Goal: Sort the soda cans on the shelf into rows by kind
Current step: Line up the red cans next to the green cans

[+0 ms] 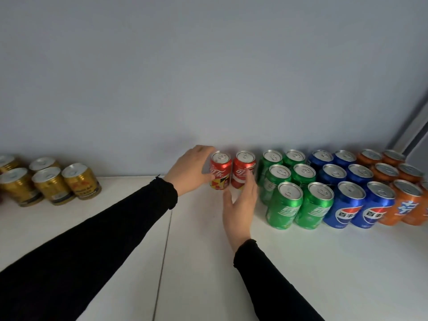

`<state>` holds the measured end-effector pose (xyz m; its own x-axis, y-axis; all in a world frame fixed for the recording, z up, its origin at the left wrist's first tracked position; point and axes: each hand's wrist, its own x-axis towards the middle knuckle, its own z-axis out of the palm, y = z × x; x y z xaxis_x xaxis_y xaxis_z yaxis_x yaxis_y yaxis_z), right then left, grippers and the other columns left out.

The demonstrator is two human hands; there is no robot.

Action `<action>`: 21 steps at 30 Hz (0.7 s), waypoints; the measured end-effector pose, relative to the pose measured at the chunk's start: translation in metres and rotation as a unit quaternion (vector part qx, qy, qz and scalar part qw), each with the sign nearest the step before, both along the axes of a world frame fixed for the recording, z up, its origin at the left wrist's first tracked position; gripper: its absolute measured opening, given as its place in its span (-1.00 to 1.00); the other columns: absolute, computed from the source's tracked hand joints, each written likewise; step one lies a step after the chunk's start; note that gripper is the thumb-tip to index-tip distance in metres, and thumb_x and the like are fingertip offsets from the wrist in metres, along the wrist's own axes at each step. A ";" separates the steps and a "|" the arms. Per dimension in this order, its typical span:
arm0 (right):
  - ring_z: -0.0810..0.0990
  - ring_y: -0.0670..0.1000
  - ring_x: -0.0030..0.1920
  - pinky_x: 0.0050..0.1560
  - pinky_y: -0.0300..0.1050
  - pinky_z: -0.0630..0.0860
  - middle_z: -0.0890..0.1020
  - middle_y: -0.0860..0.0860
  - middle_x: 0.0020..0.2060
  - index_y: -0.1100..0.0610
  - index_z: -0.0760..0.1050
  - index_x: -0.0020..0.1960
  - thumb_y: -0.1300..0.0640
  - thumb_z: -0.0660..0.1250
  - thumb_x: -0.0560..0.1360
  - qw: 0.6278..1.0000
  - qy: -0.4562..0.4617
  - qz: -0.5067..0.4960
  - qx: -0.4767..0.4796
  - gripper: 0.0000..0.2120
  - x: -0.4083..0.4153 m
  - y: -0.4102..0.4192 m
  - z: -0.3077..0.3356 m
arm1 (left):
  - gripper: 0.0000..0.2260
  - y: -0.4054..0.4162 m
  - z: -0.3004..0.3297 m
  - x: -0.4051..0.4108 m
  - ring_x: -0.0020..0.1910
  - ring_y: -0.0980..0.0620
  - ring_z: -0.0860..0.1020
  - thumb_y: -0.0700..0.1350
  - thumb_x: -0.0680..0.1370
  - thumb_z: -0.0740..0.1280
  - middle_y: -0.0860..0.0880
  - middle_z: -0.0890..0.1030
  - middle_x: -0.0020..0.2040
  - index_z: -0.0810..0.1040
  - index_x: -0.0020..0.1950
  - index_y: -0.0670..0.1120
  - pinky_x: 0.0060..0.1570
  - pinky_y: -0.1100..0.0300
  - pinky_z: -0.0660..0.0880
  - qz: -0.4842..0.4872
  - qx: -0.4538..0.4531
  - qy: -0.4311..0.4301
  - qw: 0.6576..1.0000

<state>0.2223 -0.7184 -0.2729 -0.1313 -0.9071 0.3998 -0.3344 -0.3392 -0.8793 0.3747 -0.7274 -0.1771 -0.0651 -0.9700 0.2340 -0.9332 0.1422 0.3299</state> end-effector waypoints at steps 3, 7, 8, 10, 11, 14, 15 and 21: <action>0.24 0.02 0.50 0.51 -0.25 0.12 0.34 0.07 0.47 0.18 0.32 0.49 0.28 0.38 0.51 0.993 0.082 0.043 -0.077 -0.43 0.015 0.027 0.011 | -0.44 0.044 0.002 0.030 0.43 -0.01 0.31 0.01 0.53 0.42 0.01 0.38 0.46 0.35 0.50 0.00 0.36 0.13 0.32 0.007 -0.076 -0.041 0.996; 0.37 0.06 0.40 0.43 -0.04 0.31 0.46 0.04 0.35 0.15 0.41 0.39 0.27 0.36 0.53 0.976 0.131 0.125 -0.119 -0.56 0.067 0.063 0.029 | -0.56 0.112 0.004 0.091 0.44 0.00 0.29 0.01 0.54 0.41 0.00 0.42 0.44 0.48 0.40 -0.01 0.38 0.13 0.30 0.047 -0.147 -0.049 0.987; 0.38 0.04 0.39 0.42 -0.08 0.31 0.46 0.02 0.35 0.14 0.43 0.38 0.27 0.36 0.53 0.972 0.135 0.144 -0.127 -0.58 0.085 0.076 0.033 | -0.59 0.131 0.003 0.110 0.44 0.00 0.29 0.01 0.55 0.40 0.01 0.42 0.43 0.50 0.38 0.00 0.38 0.13 0.30 0.062 -0.160 -0.045 0.984; 0.38 -0.01 0.37 0.39 -0.15 0.31 0.47 -0.03 0.35 0.10 0.45 0.34 0.25 0.36 0.54 0.966 0.131 0.180 -0.134 -0.62 0.127 0.102 0.040 | -0.64 0.168 0.003 0.150 0.44 0.01 0.29 0.01 0.55 0.40 0.03 0.43 0.42 0.53 0.33 0.01 0.36 0.15 0.29 0.087 -0.183 -0.034 0.979; 0.38 -0.04 0.36 0.38 -0.19 0.30 0.47 -0.05 0.34 0.09 0.46 0.33 0.24 0.36 0.55 0.963 0.128 0.196 -0.135 -0.64 0.149 0.116 0.042 | -0.66 0.187 0.004 0.170 0.43 0.00 0.30 0.00 0.55 0.40 0.03 0.44 0.41 0.54 0.31 0.01 0.35 0.15 0.29 0.097 -0.190 -0.031 0.977; 0.39 -0.07 0.32 0.33 -0.40 0.24 0.50 -0.10 0.28 0.08 0.48 0.31 0.24 0.36 0.55 0.957 0.119 0.232 -0.128 -0.66 0.214 0.153 0.047 | -0.69 0.240 0.006 0.232 0.38 0.00 0.33 -0.01 0.53 0.41 0.03 0.46 0.36 0.56 0.27 0.00 0.31 0.16 0.30 0.113 -0.196 -0.039 0.973; 0.41 -0.06 0.29 0.29 -0.44 0.24 0.51 -0.12 0.25 0.07 0.48 0.31 0.24 0.36 0.55 0.957 0.113 0.242 -0.117 -0.66 0.236 0.164 0.048 | -0.68 0.257 0.007 0.253 0.36 0.01 0.33 -0.01 0.53 0.41 0.03 0.46 0.35 0.56 0.27 0.00 0.30 0.17 0.29 0.119 -0.193 -0.040 0.973; 0.49 -0.08 0.22 0.21 -0.13 0.46 0.53 -0.09 0.19 -0.01 0.45 0.28 0.15 0.38 0.54 0.950 0.070 0.303 -0.003 -0.67 0.356 0.221 0.038 | -0.69 0.343 0.009 0.375 0.35 0.00 0.36 -0.08 0.53 0.42 0.02 0.49 0.34 0.56 0.28 -0.01 0.31 0.17 0.28 0.176 -0.175 0.006 0.969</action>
<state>0.5780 -0.4973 -0.2354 0.4695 -0.7972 0.3796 -0.1893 -0.5108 -0.8386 0.7502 -0.3849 -0.1679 0.2595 -0.7932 0.5509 -0.9408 -0.0788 0.3297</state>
